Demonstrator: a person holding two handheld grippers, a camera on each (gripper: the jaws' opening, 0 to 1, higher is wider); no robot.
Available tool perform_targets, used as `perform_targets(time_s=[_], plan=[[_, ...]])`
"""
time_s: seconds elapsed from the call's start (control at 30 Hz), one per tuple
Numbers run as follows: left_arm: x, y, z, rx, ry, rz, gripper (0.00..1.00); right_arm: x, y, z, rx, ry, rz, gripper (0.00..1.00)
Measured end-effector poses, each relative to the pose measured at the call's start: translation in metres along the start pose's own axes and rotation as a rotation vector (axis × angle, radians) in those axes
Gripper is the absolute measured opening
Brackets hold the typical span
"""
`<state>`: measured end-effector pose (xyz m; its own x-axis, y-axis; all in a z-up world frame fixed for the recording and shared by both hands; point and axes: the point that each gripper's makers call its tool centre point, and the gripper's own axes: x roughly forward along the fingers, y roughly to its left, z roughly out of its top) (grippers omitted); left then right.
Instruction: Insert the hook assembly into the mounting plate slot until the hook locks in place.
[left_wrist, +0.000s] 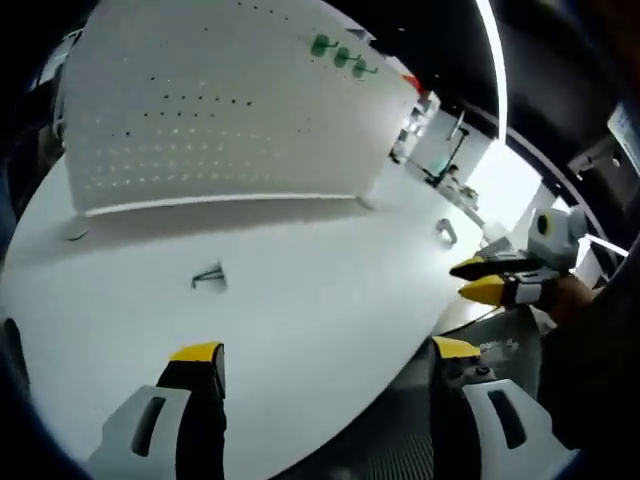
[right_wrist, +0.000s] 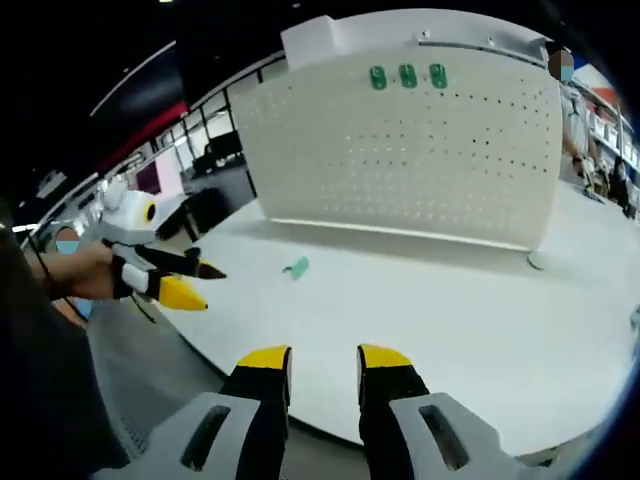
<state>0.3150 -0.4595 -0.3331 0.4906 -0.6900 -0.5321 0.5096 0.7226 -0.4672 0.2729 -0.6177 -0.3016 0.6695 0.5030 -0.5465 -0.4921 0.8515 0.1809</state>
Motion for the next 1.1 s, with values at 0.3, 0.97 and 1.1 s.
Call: perform_targets(time_s=[0.3,0.97,1.1], plan=[[0.032,0.025,0.012,0.060,0.040,0.054,0.76,0.002,-0.012,-0.001,0.029,0.007,-0.014,0.24],[0.085,0.055,0.019,0.038,0.082,0.094,0.70,-0.002,-0.029,0.006,0.056,-0.003,-0.030,0.24],[0.089,0.058,0.019,0.024,0.083,0.114,0.67,-0.003,-0.035,0.005,0.060,0.004,-0.035,0.24]])
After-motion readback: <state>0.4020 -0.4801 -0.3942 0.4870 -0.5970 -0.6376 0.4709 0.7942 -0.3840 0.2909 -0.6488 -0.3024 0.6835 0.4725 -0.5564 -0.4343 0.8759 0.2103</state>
